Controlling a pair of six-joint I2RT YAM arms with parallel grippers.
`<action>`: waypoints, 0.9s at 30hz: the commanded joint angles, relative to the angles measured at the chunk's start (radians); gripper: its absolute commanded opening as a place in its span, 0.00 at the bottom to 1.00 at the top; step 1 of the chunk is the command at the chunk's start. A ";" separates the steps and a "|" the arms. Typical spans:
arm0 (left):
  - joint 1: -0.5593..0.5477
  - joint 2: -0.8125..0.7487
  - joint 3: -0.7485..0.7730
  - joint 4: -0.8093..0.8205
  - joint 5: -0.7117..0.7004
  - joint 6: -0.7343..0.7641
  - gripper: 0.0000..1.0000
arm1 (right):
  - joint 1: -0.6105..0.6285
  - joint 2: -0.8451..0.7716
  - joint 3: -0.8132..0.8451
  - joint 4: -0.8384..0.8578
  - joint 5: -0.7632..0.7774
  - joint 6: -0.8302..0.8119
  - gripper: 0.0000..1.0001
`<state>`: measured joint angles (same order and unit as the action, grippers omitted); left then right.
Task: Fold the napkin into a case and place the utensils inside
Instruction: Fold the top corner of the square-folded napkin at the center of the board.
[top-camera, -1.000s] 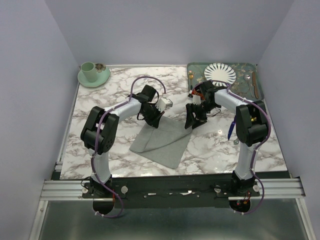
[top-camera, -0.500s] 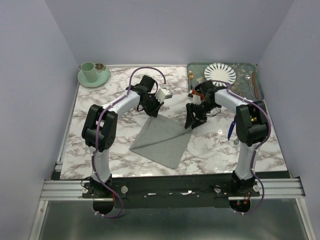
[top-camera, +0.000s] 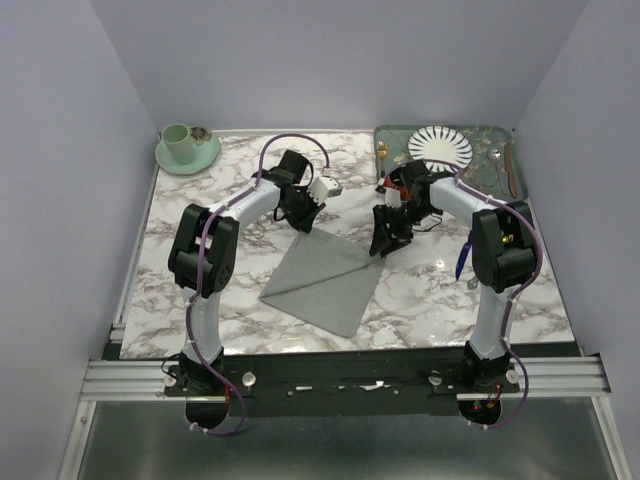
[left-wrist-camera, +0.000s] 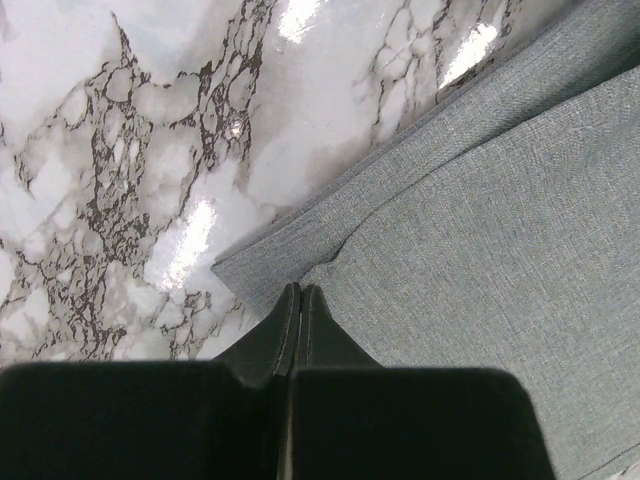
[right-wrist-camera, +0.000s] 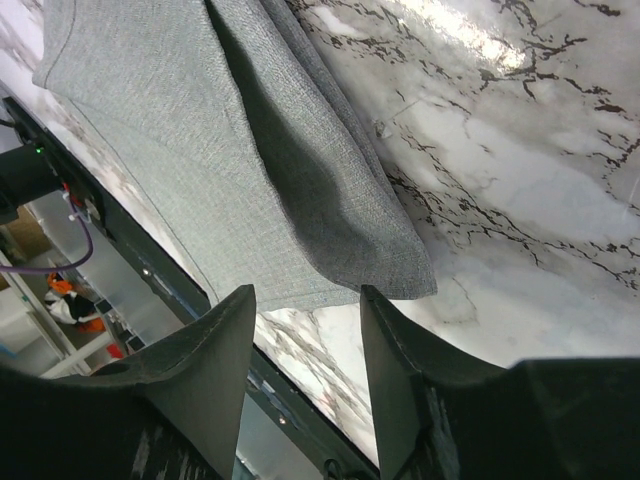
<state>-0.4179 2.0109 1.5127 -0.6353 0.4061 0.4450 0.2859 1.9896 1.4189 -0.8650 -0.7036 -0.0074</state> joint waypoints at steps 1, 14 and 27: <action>0.011 0.011 0.020 0.016 -0.026 0.011 0.00 | -0.004 0.006 0.031 0.009 -0.042 0.004 0.53; 0.014 0.032 0.043 0.008 -0.030 0.021 0.00 | -0.002 -0.006 0.046 0.034 -0.077 0.052 0.45; 0.016 0.052 0.060 0.008 -0.035 0.029 0.00 | 0.053 0.017 0.048 0.109 -0.112 0.127 0.46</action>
<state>-0.4076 2.0369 1.5352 -0.6308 0.3920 0.4580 0.3080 1.9896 1.4506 -0.8009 -0.7841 0.0875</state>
